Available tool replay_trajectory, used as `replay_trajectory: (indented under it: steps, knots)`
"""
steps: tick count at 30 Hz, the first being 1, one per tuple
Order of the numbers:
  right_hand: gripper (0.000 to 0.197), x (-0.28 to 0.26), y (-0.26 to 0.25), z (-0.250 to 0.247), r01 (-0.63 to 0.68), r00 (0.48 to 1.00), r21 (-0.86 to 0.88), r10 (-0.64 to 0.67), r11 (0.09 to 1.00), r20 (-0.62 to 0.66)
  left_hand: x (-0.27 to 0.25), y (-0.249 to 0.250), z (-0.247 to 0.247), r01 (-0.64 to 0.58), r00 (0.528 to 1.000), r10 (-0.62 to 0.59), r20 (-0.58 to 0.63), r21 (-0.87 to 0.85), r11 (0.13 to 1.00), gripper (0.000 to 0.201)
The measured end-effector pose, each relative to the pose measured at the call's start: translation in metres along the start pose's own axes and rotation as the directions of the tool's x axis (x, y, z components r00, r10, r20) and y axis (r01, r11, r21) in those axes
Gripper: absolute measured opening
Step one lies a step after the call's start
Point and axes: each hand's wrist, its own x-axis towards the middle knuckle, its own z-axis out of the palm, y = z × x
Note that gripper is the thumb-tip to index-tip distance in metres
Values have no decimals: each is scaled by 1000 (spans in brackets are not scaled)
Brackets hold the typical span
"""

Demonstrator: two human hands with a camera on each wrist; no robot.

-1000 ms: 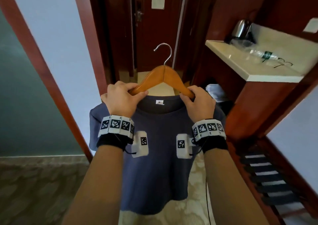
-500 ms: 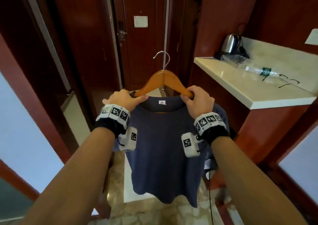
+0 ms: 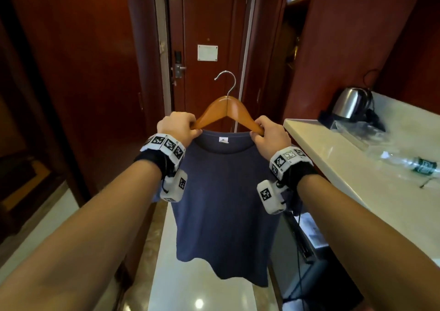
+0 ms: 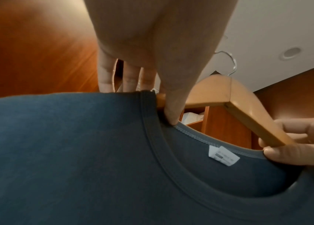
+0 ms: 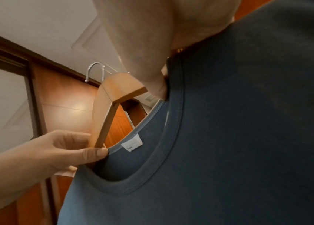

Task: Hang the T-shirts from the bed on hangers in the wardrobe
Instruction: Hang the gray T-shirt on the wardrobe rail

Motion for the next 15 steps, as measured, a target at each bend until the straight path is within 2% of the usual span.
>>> replay_trajectory:
  steps: [4,7,12,15]
  knots:
    - [21,93,18,30,-6,999,-71,8,997,32,88,-6,33,-33,999,33,-29,13,999,20]
    - [21,162,33,52,-31,997,-109,38,994,61,160,-13,57,-81,996,81,-30,-8,997,19]
    - [19,276,49,87,-63,989,-58,70,996,131,283,-16,81,-131,991,131,-3,-9,991,11]
    - [19,339,59,106,-61,991,-45,66,997,113,352,-13,94,-197,980,197,-6,-3,980,4]
